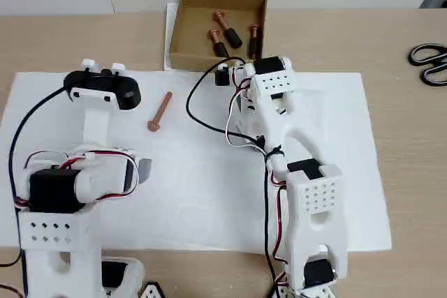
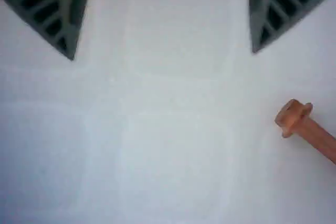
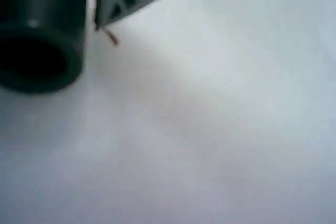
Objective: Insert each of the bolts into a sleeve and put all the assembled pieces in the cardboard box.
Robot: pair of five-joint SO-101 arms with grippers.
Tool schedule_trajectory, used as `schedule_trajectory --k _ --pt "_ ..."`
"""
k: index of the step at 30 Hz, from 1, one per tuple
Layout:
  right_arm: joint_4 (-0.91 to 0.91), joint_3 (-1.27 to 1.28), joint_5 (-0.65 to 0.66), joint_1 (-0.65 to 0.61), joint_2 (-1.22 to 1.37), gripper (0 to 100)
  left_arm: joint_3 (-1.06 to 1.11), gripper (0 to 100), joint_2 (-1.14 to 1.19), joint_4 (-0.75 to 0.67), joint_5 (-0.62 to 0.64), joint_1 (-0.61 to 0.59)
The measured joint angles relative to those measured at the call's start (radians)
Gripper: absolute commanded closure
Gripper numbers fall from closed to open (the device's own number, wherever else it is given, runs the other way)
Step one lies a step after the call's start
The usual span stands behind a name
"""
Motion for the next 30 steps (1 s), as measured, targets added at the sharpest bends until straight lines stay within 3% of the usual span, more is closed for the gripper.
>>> schedule_trajectory --k 15,22,30 --pt "-0.011 0.002 0.0 -0.011 0.003 85.3 0.0 80 0.0 0.0 0.0 0.0" --pt "-0.017 0.002 0.0 -0.009 0.005 99.8 0.0 80 0.0 0.0 0.0 0.0" --pt "-0.017 0.002 0.0 -0.009 0.003 99.5 0.0 80 0.0 0.0 0.0 0.0"
